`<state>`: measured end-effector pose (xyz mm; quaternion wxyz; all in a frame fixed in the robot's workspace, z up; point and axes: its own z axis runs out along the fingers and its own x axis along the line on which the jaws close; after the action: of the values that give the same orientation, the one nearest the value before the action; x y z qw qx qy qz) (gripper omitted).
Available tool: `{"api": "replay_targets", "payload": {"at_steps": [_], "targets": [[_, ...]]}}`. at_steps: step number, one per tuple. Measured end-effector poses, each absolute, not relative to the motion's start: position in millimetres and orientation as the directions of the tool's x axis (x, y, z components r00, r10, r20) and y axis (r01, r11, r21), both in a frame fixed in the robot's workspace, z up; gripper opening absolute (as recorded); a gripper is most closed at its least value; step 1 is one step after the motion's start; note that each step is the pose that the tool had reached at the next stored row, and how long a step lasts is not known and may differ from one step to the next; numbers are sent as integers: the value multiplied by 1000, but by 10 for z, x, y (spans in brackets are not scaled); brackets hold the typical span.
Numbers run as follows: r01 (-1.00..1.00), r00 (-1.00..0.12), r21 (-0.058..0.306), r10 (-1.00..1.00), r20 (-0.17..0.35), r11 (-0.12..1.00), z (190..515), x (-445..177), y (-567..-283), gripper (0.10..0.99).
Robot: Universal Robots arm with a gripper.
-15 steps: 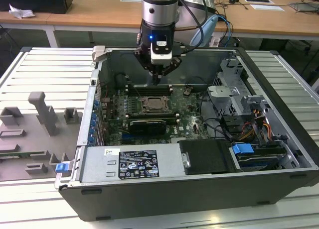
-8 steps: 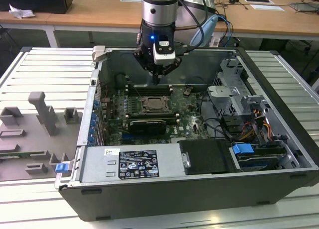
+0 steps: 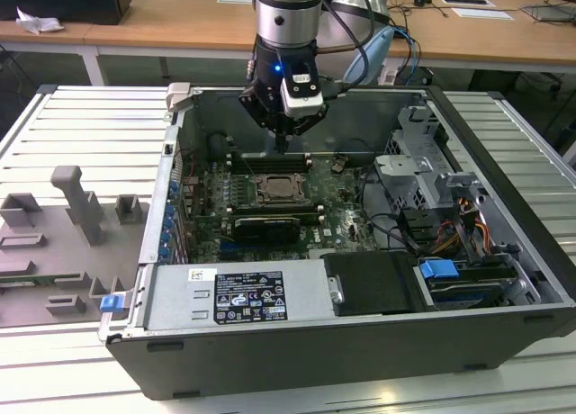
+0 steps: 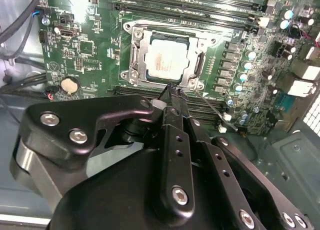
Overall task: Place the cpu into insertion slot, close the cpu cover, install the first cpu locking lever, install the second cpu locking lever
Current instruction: 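Install the first cpu locking lever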
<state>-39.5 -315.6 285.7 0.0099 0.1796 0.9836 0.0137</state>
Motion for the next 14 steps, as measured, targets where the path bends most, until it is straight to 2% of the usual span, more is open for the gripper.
{"api": "replay_targets", "payload": {"at_steps": [14], "targets": [[166,-986,30,166,-15,986,2857,-395,-3156,106]]}}
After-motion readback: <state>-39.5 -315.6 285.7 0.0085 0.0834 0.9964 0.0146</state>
